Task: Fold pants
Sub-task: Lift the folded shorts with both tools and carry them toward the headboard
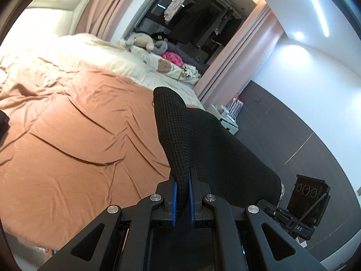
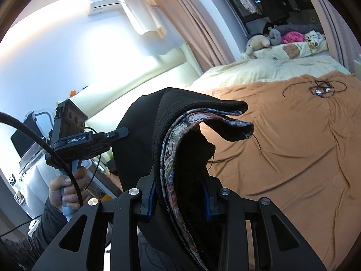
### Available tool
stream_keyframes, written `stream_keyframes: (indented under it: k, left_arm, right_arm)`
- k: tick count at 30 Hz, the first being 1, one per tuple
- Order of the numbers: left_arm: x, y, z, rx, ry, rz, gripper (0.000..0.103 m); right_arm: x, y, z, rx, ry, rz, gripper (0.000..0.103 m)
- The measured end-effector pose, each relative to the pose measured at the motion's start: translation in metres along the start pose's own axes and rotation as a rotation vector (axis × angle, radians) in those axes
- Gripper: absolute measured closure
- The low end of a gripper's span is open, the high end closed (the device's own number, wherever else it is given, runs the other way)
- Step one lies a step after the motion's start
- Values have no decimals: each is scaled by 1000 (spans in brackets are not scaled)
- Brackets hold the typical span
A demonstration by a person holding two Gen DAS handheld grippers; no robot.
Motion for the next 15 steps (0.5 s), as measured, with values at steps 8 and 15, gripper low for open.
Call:
stream_keyframes:
  k: [8, 15]
  left_arm:
    - [1, -55, -22, 19, 32, -56, 95]
    - [6, -99, -35, 27, 51, -106, 95]
  right_arm:
    - [-1, -16, 15, 43, -35, -25, 74]
    - [5, -13, 27, 95, -83, -41, 75]
Point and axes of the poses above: each gripper's, at about its wrist camera, not at the fingertips, and y roughly the way its jaws point, z to its left, x to its top, the point moved 6 cm from there along y, roughly the way its jaws point, and after that the axes turned 4 degrees about -x, right-handed, at the moved point
